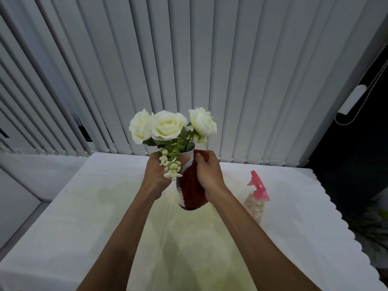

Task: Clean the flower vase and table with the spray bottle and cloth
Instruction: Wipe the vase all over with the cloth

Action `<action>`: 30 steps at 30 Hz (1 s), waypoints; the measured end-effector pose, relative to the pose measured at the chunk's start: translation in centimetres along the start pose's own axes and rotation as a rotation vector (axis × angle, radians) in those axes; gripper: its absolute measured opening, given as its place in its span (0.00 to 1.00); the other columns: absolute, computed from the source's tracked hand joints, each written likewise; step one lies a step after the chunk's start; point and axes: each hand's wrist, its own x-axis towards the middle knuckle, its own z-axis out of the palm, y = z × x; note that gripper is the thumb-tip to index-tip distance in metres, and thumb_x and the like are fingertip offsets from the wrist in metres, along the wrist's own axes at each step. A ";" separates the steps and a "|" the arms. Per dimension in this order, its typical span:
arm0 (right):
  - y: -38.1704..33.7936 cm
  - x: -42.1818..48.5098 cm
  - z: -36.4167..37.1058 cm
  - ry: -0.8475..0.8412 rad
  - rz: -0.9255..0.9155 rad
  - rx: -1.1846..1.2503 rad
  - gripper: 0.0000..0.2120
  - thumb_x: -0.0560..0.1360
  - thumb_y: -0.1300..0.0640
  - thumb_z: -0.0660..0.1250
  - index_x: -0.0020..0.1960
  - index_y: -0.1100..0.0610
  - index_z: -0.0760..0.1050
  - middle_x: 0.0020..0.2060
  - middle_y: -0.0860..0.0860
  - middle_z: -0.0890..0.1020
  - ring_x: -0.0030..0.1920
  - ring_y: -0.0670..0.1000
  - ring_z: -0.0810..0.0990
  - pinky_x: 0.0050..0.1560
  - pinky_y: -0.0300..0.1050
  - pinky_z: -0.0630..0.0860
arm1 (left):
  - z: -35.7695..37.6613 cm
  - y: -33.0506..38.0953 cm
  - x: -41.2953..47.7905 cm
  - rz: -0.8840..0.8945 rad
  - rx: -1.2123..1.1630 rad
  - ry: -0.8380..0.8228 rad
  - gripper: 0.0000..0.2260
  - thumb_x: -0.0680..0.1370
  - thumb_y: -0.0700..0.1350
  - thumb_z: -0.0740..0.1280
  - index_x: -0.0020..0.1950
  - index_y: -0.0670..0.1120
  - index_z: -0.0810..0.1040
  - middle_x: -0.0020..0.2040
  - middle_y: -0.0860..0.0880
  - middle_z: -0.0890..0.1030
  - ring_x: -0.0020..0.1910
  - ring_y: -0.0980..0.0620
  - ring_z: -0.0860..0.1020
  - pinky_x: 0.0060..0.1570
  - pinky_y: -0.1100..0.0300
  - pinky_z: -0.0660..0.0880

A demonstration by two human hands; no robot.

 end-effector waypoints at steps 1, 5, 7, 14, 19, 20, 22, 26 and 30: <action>-0.1 0.0 -0.1 0.000 -0.001 0.028 0.10 0.84 0.51 0.61 0.61 0.52 0.76 0.57 0.51 0.83 0.59 0.54 0.81 0.64 0.54 0.78 | -0.3 -0.3 0.2 -0.007 0.015 -0.002 0.09 0.73 0.38 0.77 0.52 0.40 0.84 0.47 0.40 0.86 0.47 0.50 0.84 0.51 0.48 0.83; -1.0 0.2 -0.6 0.018 -0.061 0.117 0.08 0.83 0.53 0.63 0.58 0.50 0.80 0.54 0.49 0.85 0.57 0.51 0.83 0.61 0.50 0.79 | -0.9 -0.3 0.7 -0.008 -0.036 -0.086 0.19 0.72 0.44 0.76 0.57 0.33 0.79 0.51 0.33 0.84 0.51 0.40 0.83 0.54 0.35 0.80; -0.7 0.4 -0.9 -0.012 -0.055 0.066 0.09 0.82 0.53 0.62 0.57 0.49 0.80 0.53 0.50 0.86 0.56 0.52 0.84 0.61 0.52 0.80 | -0.7 0.4 0.8 0.006 -0.068 -0.141 0.18 0.71 0.45 0.76 0.60 0.41 0.82 0.56 0.40 0.86 0.56 0.43 0.84 0.56 0.46 0.81; 2.9 0.8 -2.3 -0.097 -0.051 -0.091 0.12 0.83 0.60 0.60 0.54 0.51 0.81 0.49 0.48 0.85 0.51 0.50 0.83 0.51 0.43 0.79 | -0.6 0.1 1.5 -0.029 -0.163 -0.131 0.21 0.72 0.44 0.76 0.64 0.43 0.80 0.60 0.43 0.85 0.60 0.43 0.83 0.61 0.41 0.79; 5.7 0.8 -2.8 -0.141 0.201 -0.072 0.14 0.81 0.64 0.60 0.49 0.53 0.83 0.47 0.52 0.86 0.50 0.55 0.85 0.51 0.45 0.82 | -0.1 0.2 1.8 -0.034 -0.187 -0.120 0.22 0.74 0.43 0.75 0.67 0.42 0.78 0.61 0.45 0.84 0.61 0.46 0.82 0.59 0.50 0.80; 6.0 0.8 -3.0 -0.144 0.249 -0.072 0.14 0.80 0.64 0.60 0.49 0.54 0.84 0.48 0.53 0.87 0.51 0.56 0.85 0.54 0.48 0.83 | 0.0 0.3 1.9 -0.030 -0.192 -0.108 0.20 0.75 0.41 0.73 0.67 0.41 0.77 0.61 0.44 0.84 0.61 0.46 0.82 0.57 0.53 0.81; 6.3 1.0 -3.2 -0.134 0.311 -0.083 0.15 0.79 0.64 0.60 0.49 0.57 0.86 0.49 0.58 0.88 0.51 0.58 0.86 0.58 0.54 0.82 | 0.2 0.3 1.9 -0.022 -0.203 -0.091 0.19 0.77 0.38 0.71 0.68 0.39 0.77 0.61 0.43 0.84 0.60 0.46 0.83 0.54 0.57 0.81; 4.5 1.2 -2.7 -0.045 0.228 -0.081 0.11 0.78 0.56 0.64 0.49 0.55 0.85 0.47 0.56 0.88 0.51 0.59 0.86 0.57 0.55 0.83 | 0.9 -0.5 1.8 -0.026 -0.197 -0.065 0.20 0.76 0.43 0.74 0.67 0.40 0.78 0.61 0.44 0.84 0.60 0.46 0.82 0.60 0.51 0.80; 1.8 1.5 -2.2 -0.022 0.075 0.064 0.10 0.79 0.50 0.66 0.55 0.49 0.83 0.49 0.49 0.86 0.52 0.53 0.84 0.58 0.53 0.82 | 1.4 -0.3 1.9 -0.011 -0.238 -0.055 0.29 0.68 0.51 0.79 0.66 0.44 0.78 0.63 0.46 0.83 0.62 0.46 0.82 0.64 0.45 0.77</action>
